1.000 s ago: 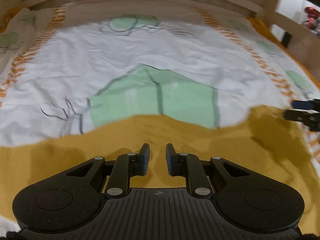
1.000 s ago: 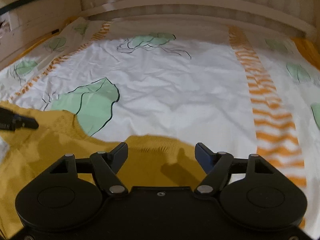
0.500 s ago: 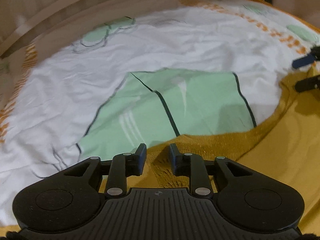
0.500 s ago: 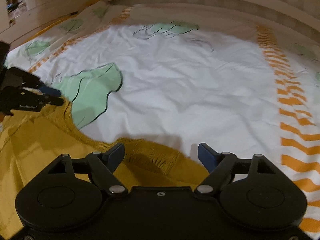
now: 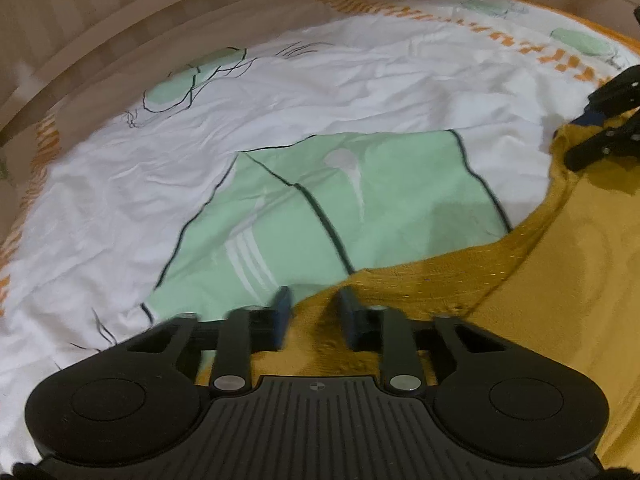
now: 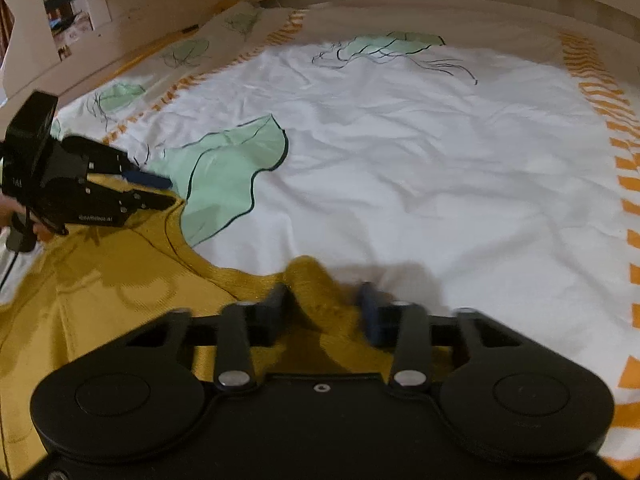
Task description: Fold small clothes
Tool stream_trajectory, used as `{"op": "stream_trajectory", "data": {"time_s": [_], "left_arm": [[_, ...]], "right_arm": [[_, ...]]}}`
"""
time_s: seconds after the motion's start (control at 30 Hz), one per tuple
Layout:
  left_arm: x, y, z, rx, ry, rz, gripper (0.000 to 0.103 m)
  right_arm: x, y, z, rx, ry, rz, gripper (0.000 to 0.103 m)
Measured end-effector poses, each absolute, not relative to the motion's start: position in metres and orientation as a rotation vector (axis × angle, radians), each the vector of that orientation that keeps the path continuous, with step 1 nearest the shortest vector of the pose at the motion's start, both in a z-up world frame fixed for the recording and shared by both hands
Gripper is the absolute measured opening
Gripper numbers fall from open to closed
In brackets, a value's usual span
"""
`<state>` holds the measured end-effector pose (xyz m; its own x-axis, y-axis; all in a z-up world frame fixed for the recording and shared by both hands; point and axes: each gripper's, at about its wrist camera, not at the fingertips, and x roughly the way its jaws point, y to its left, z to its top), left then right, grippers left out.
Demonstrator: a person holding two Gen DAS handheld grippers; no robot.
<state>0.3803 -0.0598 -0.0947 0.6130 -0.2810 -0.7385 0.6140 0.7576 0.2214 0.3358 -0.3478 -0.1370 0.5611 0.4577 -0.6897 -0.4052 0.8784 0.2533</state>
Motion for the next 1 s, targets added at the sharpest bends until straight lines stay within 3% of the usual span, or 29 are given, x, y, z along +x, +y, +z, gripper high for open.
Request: {"op": "stream_trajectory", "data": {"time_s": [0.03, 0.27, 0.6, 0.63, 0.67, 0.7, 0.73, 0.77, 0.83, 1.0], "left_arm": [[0.378, -0.061, -0.094, 0.483, 0.75, -0.543, 0.005], [0.365, -0.057, -0.083, 0.418, 0.646, -0.387, 0.002], [0.379, -0.078, -0.099, 0.465, 0.698, -0.284, 0.004], [0.379, -0.077, -0.099, 0.468, 0.706, -0.282, 0.005], [0.379, -0.075, -0.096, 0.462, 0.716, -0.283, 0.007], [0.38, -0.073, -0.093, 0.448, 0.729, -0.285, 0.009], [0.381, -0.069, -0.091, 0.423, 0.744, -0.288, 0.017], [0.381, -0.064, -0.085, 0.376, 0.766, -0.292, 0.032], [0.376, -0.053, -0.075, 0.291, 0.791, -0.285, 0.042], [0.346, -0.02, -0.042, 0.148, 0.772, -0.248, 0.05]], "right_arm": [[0.334, -0.348, -0.136, 0.078, 0.83, 0.523, 0.022], [0.319, -0.336, -0.122, -0.003, 0.747, 0.43, 0.019], [0.335, -0.34, -0.144, 0.096, 0.789, 0.255, 0.022], [0.335, -0.341, -0.144, 0.095, 0.787, 0.248, 0.035], [0.335, -0.341, -0.142, 0.091, 0.784, 0.228, 0.055], [0.334, -0.341, -0.141, 0.085, 0.78, 0.206, 0.065], [0.333, -0.342, -0.138, 0.08, 0.778, 0.181, 0.083], [0.332, -0.343, -0.135, 0.079, 0.77, 0.151, 0.091], [0.326, -0.348, -0.124, 0.107, 0.747, 0.121, 0.091], [0.301, -0.353, -0.089, 0.19, 0.693, 0.096, 0.102]]}}
